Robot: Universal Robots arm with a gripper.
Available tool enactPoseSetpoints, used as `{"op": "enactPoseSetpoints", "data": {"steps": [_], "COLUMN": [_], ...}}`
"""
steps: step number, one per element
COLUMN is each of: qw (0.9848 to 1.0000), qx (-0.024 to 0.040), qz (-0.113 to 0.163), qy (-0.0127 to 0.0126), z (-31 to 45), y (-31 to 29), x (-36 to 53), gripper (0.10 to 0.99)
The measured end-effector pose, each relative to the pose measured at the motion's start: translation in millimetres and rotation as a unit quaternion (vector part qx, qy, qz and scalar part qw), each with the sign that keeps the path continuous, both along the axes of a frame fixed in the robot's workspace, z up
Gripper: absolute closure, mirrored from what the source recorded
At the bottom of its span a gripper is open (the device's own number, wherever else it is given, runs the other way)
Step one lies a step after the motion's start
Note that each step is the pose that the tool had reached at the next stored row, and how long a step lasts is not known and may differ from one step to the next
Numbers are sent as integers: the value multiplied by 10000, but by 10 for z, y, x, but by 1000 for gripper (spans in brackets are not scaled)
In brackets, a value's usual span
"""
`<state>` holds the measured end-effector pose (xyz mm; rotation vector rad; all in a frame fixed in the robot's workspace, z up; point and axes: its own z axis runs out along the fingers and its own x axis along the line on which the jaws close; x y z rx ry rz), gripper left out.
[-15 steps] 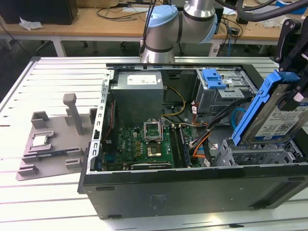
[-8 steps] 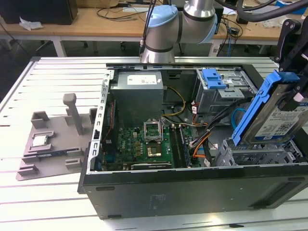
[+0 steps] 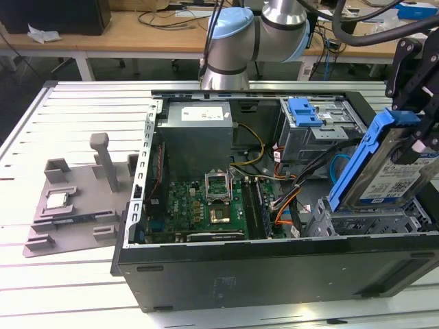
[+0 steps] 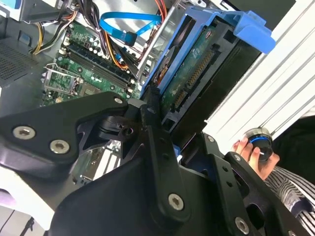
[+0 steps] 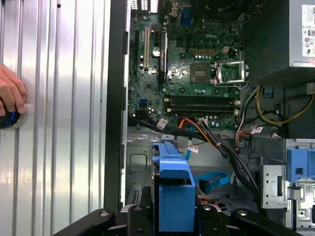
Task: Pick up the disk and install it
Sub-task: 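Insert the disk into the insertion slot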
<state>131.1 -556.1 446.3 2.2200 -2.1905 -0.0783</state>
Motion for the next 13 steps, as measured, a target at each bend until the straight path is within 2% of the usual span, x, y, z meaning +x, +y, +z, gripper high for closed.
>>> {"op": "enactPoseSetpoints", "data": {"steps": [4, 6, 11, 13], "qw": [10000, 10000, 10000, 10000], "qx": [-1, 0, -2, 1], "qz": [0, 0, -1, 0], "qy": [0, 0, 0, 0], "z": [-30, -81, -152, -158], "y": [31, 77, 78, 77], "x": [0, 0, -1, -2], "gripper": [718, 718, 718, 718]}}
